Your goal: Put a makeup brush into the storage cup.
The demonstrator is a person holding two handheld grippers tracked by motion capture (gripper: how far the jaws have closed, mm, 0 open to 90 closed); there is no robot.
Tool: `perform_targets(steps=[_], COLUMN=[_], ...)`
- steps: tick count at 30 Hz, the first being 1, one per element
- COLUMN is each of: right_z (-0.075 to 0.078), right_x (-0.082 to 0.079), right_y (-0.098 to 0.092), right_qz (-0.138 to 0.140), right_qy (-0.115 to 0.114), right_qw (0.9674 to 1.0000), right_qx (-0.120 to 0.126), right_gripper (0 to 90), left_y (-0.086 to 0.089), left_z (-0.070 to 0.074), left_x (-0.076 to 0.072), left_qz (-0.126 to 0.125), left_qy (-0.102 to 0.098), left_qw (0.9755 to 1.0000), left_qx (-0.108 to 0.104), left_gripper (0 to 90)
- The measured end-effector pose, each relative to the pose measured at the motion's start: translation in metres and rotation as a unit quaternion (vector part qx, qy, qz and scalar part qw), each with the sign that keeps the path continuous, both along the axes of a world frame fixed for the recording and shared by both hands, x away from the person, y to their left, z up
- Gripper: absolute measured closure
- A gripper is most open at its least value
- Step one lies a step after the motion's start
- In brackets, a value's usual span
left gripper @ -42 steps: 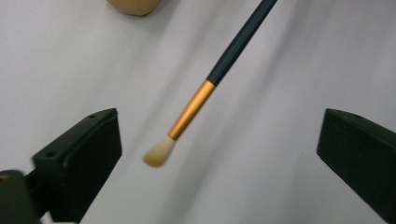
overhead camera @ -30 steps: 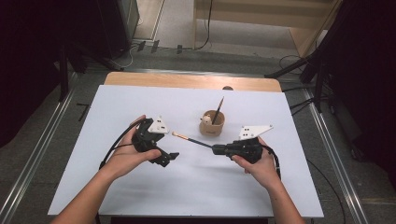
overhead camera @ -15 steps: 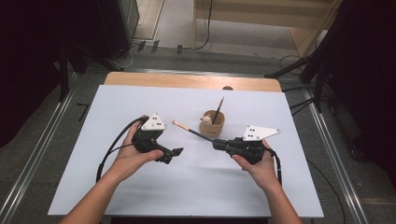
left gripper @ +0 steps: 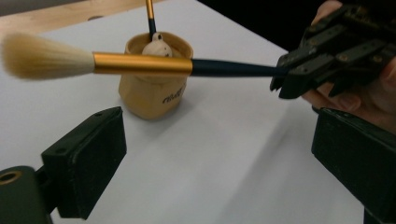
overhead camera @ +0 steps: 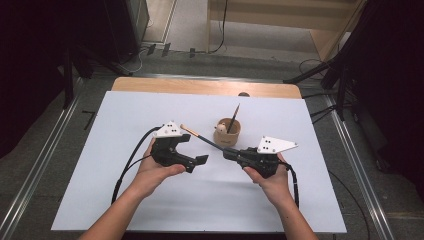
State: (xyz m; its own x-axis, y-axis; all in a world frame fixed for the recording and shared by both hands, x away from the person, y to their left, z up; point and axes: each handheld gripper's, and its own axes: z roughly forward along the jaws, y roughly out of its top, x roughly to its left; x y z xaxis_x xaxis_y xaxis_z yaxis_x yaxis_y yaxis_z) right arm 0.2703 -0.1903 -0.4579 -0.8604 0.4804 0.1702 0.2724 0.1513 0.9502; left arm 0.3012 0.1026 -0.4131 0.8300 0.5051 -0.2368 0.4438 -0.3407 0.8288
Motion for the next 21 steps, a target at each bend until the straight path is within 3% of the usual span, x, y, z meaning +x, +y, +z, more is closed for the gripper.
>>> perform_targets(steps=[5,11,16,21], right_z=[-0.001,-0.003,-0.004,-0.005], right_x=[-0.002,-0.002,-0.002,-0.002], right_y=[0.002,0.005,0.006,0.007], right_qz=[-0.002,-0.004,-0.006,0.001], right_qy=[0.0,-0.001,-0.005,-0.004], right_qw=[1.0,1.0,1.0,1.0], right_qx=[0.004,0.003,0.005,0.004], right_gripper=[86.5,86.4,86.4,86.4], left_y=[-0.002,-0.003,0.001,0.008], left_z=[0.002,0.004,0.004,0.002], left_x=[0.0,0.001,0.004,0.01], left_qz=[0.013,0.024,0.048,0.066], left_qy=[0.006,0.015,0.03,0.074], left_qw=[0.9993,0.9981,0.9944,0.9866], left_qx=[-0.033,-0.055,-0.089,-0.13], left_gripper=[13.7,20.6,32.7,49.0])
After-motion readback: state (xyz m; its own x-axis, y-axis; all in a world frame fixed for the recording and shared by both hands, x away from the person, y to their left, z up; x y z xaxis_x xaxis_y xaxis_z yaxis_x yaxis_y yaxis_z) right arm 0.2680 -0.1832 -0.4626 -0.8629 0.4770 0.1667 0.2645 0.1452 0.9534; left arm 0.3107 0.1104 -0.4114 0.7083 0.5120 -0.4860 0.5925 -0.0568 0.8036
